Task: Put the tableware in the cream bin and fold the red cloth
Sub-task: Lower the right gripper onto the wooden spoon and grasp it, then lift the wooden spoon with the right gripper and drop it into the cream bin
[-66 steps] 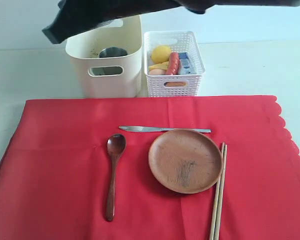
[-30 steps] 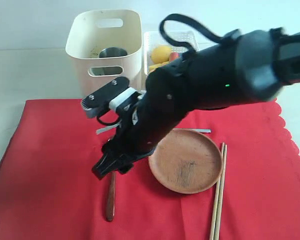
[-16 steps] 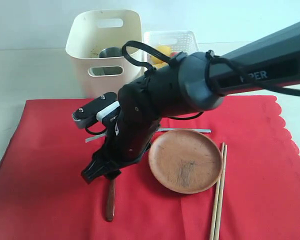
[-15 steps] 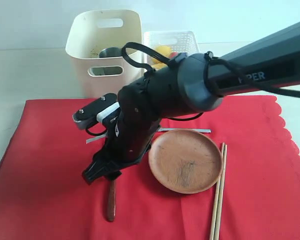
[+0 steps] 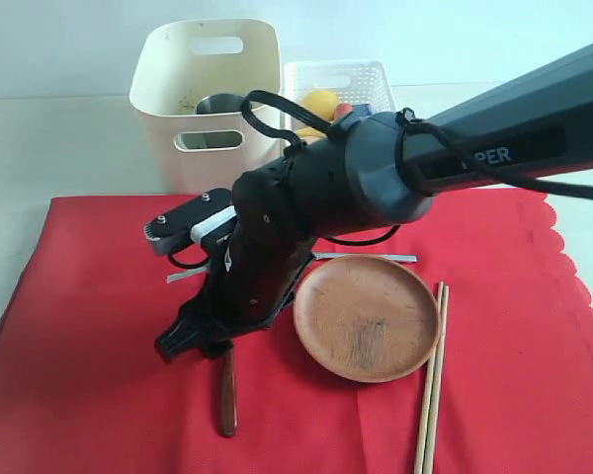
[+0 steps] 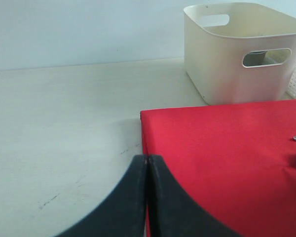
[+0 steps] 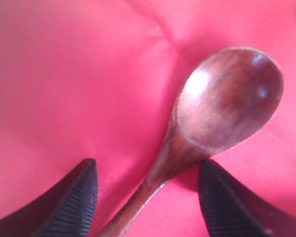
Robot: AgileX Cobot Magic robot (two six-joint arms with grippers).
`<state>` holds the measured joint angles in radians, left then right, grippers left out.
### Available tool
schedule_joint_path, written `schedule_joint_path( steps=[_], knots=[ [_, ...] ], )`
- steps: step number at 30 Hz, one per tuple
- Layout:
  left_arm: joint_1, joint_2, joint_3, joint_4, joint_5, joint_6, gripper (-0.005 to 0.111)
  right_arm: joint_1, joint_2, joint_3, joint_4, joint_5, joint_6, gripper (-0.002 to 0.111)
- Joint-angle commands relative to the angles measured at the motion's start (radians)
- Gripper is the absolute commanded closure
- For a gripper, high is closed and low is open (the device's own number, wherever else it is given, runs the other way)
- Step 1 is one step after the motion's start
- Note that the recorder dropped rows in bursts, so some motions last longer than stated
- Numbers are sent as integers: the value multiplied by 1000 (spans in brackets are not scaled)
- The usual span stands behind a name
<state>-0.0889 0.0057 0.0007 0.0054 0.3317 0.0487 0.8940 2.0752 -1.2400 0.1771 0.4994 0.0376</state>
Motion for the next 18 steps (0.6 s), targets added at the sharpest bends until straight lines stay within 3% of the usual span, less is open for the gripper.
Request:
schedule_joint_path(
  steps=[1,5,7,9,13,18],
  knots=[
    [2,-6,-1,-5,-8,0,104,2,9,-4,29,1,-2,50],
    [2,-6,-1,-5,-8,0,104,2,9,-4,29,3,-2,55],
    [2,-6,-1,-5,-8,0,104,2,9,-4,29,9,-2,67],
    [2,-6,-1,-5,-8,0,104,2,9,-4,29,9,-2,88],
    [2,-6,-1,-5,-8,0,104,2,4,-4,29,26,-2,108],
    [2,-6,-1,-5,-8,0,104,2,-42,-4,31,28,-2,108]
  ],
)
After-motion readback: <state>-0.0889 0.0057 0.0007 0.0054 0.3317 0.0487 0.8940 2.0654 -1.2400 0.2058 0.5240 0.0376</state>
